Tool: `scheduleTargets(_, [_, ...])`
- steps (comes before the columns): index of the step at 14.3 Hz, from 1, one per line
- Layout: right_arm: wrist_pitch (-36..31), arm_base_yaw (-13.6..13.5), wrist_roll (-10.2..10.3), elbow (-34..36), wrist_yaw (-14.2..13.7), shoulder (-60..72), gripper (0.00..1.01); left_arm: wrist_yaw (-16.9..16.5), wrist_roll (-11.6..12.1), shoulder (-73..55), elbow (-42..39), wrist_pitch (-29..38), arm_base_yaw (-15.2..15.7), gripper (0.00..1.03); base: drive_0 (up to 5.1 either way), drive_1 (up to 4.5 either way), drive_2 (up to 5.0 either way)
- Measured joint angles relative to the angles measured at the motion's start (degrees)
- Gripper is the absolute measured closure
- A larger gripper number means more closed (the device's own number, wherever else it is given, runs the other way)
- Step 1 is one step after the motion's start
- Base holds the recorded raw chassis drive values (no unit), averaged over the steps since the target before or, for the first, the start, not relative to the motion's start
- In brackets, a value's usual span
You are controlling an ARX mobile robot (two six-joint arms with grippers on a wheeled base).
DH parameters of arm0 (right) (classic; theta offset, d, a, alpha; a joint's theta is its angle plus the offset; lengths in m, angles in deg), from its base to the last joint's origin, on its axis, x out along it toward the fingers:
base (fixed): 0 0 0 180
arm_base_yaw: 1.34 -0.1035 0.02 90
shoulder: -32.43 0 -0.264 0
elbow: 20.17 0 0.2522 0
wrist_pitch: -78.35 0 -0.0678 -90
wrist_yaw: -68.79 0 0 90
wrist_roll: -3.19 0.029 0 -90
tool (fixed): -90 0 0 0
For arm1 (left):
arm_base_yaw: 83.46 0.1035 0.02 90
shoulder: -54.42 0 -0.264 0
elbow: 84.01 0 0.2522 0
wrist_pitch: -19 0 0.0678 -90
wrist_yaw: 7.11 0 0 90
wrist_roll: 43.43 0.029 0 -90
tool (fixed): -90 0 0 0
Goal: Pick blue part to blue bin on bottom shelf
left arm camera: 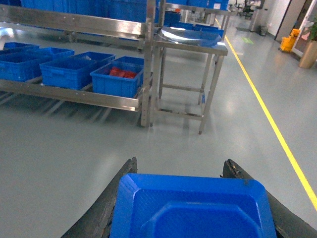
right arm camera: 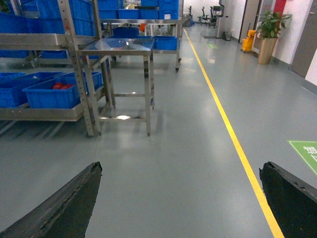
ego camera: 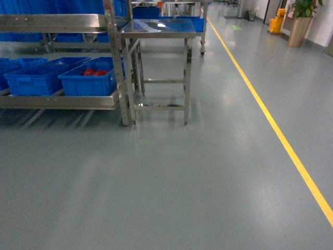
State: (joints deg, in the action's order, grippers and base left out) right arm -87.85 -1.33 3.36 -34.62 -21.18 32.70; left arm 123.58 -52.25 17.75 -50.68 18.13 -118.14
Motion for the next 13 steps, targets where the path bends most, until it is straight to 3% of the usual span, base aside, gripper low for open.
scheduleTargets(13, [0.3, 0.0, 0.0, 0.0, 0.0, 0.0, 0.03, 0.0, 0.0, 0.0, 0.0, 0.0, 0.0, 0.59, -0.1, 4.15, -4.3])
